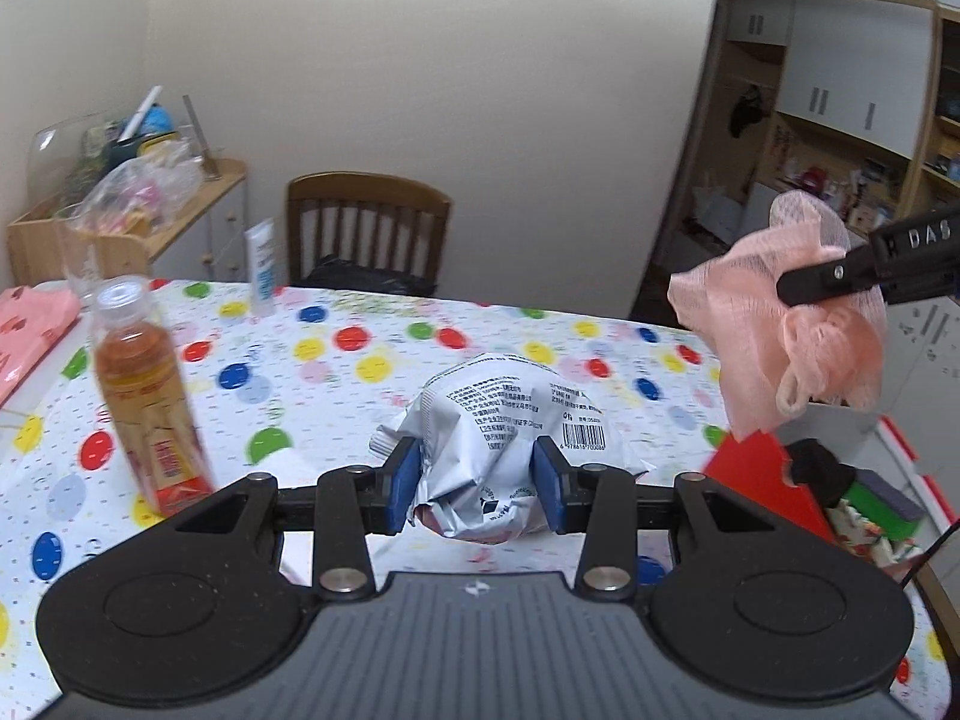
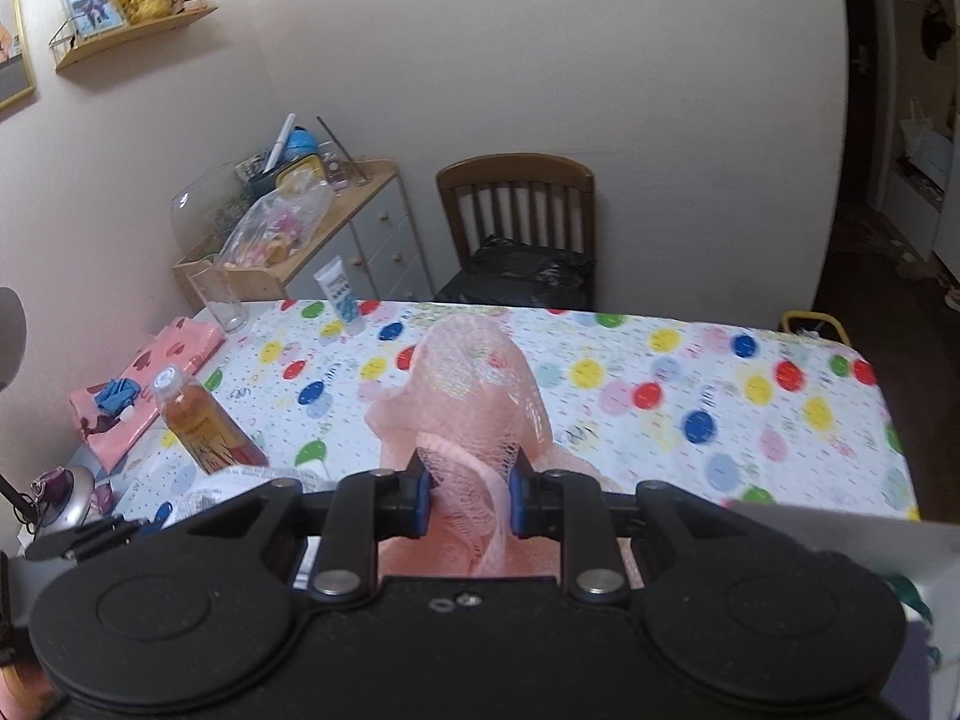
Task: Organize soft objects
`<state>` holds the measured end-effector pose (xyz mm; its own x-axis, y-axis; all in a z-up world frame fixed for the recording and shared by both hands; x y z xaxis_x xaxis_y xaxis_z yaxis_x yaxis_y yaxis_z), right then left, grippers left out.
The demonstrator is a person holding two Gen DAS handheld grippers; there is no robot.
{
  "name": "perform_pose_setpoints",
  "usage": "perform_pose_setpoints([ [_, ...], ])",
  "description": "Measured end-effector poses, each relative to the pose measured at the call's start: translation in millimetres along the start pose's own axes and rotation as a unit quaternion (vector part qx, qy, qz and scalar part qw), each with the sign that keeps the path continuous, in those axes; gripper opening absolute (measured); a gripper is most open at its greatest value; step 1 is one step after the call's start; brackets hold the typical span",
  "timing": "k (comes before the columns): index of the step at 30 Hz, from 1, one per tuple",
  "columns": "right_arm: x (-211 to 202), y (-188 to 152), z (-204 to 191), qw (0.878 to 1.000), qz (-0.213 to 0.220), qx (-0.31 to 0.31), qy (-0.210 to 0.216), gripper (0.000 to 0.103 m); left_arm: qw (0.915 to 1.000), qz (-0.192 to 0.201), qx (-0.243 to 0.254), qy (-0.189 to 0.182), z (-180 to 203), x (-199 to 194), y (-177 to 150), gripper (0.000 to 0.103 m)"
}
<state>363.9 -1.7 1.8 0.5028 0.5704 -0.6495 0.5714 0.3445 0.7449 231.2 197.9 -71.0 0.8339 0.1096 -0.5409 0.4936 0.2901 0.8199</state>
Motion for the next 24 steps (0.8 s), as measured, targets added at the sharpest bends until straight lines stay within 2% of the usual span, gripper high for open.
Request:
perform_pose_setpoints([
  [13,-67,-59,94,0.998,-0.001,0.054,-0.032,0.023,0.9971,-0.019,0.040,-0.062,115,-5,-17,0.040],
  [24,-104,-97,174,0.994,0.004,0.093,-0.063,0.023,0.9898,-0.046,0.083,-0.106,209,4,-44,0.040],
])
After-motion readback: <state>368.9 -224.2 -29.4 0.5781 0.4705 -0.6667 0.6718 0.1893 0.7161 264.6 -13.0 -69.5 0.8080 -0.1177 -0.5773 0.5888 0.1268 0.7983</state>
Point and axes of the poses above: each gripper's, at about its wrist camera, not at the fingertips, and x roughly the way its jaws point, z to its right, y to its top, the point moved 7 cm from there along x, roughly the way its jaws point, and after that the axes turned 2 degrees about -x, right-handed, at the moved point
